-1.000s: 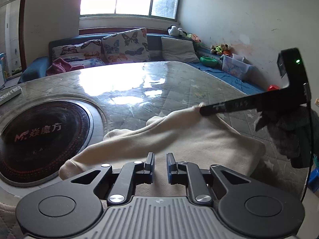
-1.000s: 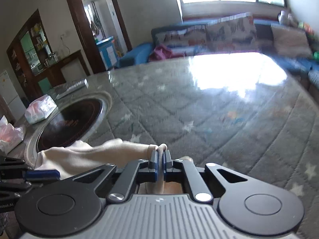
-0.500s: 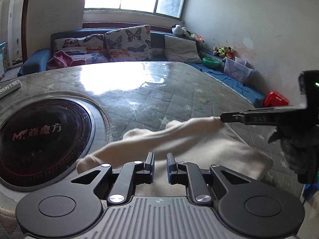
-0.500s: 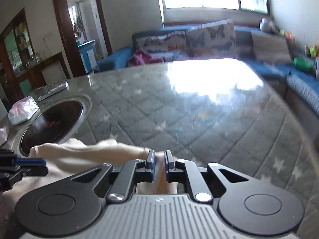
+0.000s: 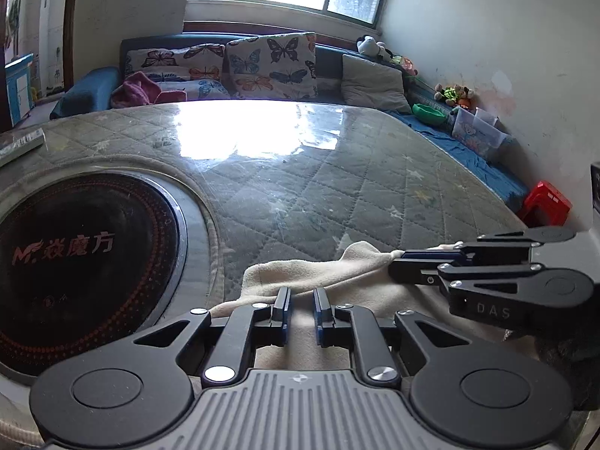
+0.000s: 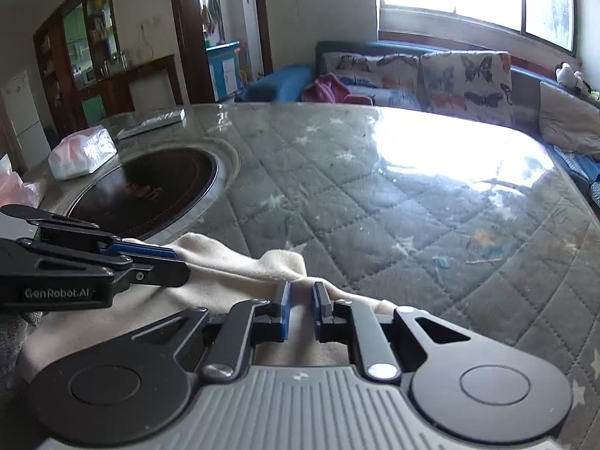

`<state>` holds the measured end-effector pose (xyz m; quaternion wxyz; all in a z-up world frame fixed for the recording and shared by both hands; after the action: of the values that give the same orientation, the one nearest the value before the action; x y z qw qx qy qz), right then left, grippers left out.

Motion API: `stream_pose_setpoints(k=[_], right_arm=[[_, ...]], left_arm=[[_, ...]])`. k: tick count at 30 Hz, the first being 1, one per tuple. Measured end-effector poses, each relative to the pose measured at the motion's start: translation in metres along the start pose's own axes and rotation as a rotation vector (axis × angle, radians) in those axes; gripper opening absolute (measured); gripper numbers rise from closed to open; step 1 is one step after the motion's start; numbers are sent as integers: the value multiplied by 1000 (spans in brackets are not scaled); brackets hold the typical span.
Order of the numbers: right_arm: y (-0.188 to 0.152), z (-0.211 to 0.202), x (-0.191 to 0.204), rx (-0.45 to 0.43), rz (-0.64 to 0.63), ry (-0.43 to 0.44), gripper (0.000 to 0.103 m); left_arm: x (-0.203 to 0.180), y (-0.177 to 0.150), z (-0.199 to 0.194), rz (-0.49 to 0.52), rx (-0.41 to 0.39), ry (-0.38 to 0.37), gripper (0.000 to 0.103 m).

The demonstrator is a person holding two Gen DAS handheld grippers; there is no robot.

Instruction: Fold clothes

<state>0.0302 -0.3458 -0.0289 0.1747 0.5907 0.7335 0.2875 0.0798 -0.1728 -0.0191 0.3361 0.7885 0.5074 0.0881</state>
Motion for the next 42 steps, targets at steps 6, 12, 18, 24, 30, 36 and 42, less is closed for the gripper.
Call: stream_pose_setpoints(k=[6,12,18,24,30,36,42], right_arm=[[-14,-33,1,-13,-39,2,11],[-40,-54,7,-8,-60,19,11],[-59,-60,4,-24,-32,2,12],[-70,-80,3,-59,-37,-26,12],[-90,-84,-5,-55,-14,-29,12],[-98,-100,-4,-67,-25,-41,12],[-113,-102,-9,-35,-26,-61,12]], left_arm=[[-13,-13,-28,47,-43,-23,18],[-35,-40,-48,95,-59,-64,19],[-36,-61,-42,81,-31,-63,19],[-30,-69,-61,51,-73,-56,25],[-26,-83,-65,61,-70,-26,25],[-34,-88,-75,107,-96,-26,26],[-40,-96,-74,137,-94,-7,27]])
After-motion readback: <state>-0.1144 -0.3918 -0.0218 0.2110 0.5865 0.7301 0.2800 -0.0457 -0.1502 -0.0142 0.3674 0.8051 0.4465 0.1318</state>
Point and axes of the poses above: each gripper's, at about its wrist camera, not at the fingertips, and z roughly the way its jaws point, x to its left, y to its top, the point moved 7 cm from there along z, roughly the way its jaws point, and after that the axes turned 9 degrees about x, right-handed, at the moved point
